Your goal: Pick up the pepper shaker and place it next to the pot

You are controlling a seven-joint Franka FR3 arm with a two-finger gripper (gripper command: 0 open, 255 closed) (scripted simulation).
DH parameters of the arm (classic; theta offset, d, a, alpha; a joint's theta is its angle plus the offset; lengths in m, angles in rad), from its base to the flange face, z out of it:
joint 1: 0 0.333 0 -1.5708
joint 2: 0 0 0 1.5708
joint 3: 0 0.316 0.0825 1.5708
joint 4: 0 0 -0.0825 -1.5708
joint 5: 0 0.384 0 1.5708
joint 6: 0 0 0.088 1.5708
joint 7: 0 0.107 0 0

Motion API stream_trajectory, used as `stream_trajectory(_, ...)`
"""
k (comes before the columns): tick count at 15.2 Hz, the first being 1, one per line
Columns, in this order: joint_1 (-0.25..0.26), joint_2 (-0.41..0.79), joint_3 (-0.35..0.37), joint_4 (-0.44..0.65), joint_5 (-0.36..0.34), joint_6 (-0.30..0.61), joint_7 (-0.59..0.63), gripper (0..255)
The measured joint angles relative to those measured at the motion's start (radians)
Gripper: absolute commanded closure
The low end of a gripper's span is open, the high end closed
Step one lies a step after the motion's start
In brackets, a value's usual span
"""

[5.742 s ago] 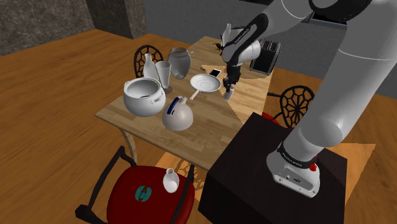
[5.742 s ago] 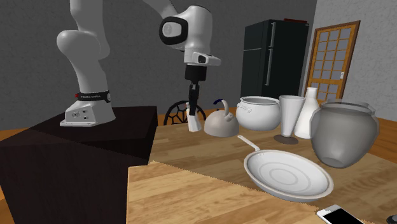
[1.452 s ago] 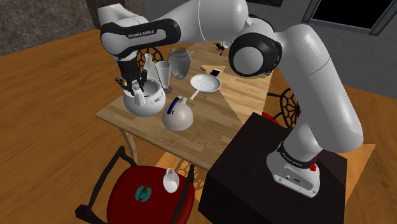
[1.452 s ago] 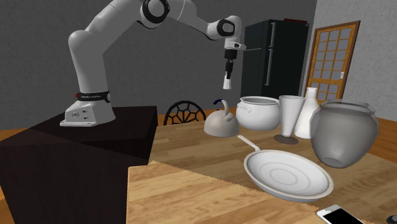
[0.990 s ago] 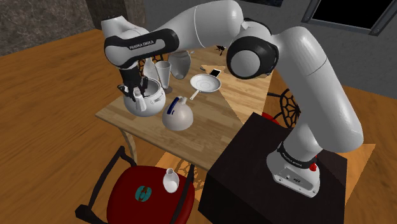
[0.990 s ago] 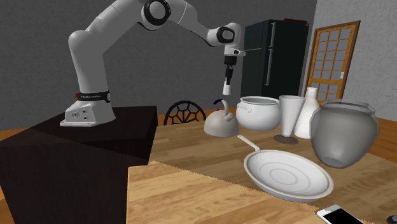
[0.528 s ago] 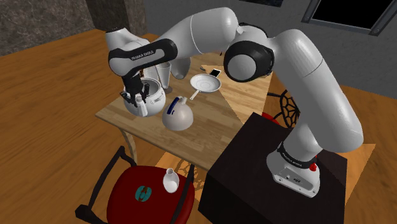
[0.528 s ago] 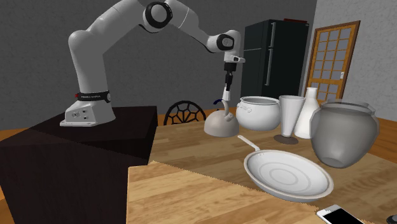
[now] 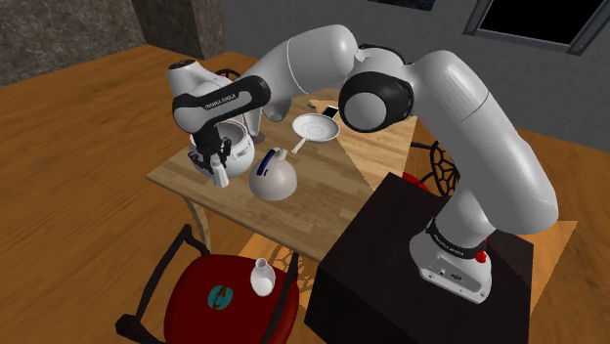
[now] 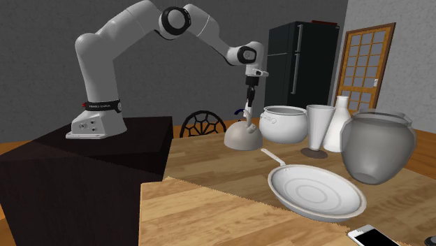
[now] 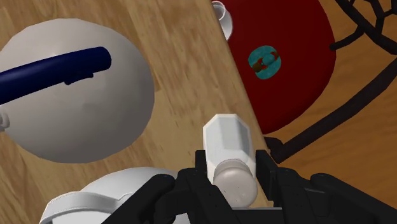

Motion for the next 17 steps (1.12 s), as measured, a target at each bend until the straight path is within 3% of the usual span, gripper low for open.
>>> stream_trajectory(17, -0.003, 0.143, 0.002, 0.040, 0.002, 0.103, -0.003, 255)
